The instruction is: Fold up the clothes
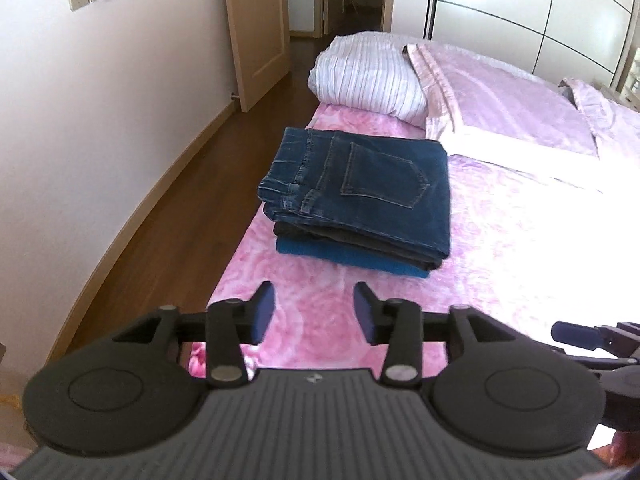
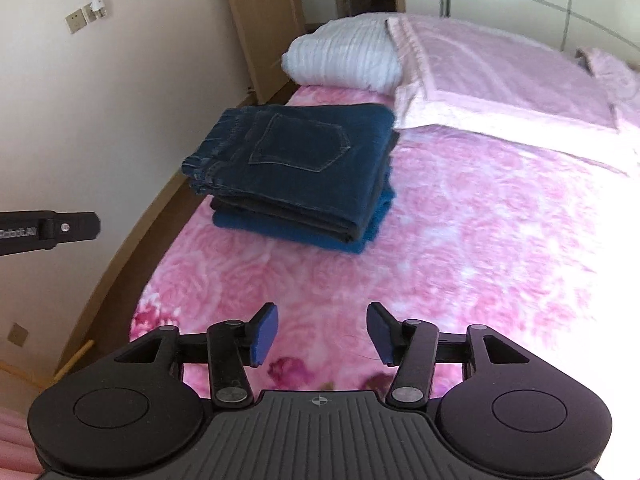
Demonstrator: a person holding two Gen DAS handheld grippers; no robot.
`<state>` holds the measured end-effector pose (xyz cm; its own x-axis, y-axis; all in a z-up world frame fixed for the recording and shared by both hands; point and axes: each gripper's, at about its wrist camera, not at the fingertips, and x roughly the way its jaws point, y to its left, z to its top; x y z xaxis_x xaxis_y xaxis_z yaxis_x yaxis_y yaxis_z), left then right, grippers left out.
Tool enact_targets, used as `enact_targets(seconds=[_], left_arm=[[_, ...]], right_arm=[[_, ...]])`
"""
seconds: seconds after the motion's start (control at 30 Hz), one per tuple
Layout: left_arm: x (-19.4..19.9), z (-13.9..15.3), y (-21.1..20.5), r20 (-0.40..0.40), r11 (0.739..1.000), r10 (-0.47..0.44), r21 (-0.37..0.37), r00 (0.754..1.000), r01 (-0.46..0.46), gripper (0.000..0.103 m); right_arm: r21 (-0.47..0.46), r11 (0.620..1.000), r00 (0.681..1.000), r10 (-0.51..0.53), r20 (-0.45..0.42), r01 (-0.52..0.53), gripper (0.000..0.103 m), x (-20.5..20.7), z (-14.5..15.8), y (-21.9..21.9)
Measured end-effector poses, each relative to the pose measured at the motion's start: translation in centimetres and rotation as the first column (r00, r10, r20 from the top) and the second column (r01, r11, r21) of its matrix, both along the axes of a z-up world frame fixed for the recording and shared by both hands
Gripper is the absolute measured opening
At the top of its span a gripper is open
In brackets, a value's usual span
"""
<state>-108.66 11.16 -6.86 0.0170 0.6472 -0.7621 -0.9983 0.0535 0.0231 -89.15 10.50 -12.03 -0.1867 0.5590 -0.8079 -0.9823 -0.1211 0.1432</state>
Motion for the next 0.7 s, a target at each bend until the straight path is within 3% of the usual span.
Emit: enact_targets(seconds=[0.1, 0.37, 0.7], left_arm=[[0.6, 0.6, -2.6, -0.011, 1.0, -0.005, 0.031, 1.0, 0.005, 0.055], [1.2, 1.7, -8.1, -0.077, 0.996, 0.006, 0.091, 0.997, 0.001, 0.073], [-0.8, 1.6, -9.4, -0.043, 0.996, -0.025, 0.08, 0.999, 0.029, 0.073]], right_arm=[[0.034, 0.999, 0.999, -0.027, 0.035, 0.026, 0.062, 0.2, 0.6, -2.7], [0.104, 0.991, 0.995, -0.088, 0.043, 0.083, 0.062, 0.0, 2.1, -8.1], [0.057, 0.993, 0.994, -0.104, 0.027, 0.102, 0.062, -2.2, 2.4, -10.0]])
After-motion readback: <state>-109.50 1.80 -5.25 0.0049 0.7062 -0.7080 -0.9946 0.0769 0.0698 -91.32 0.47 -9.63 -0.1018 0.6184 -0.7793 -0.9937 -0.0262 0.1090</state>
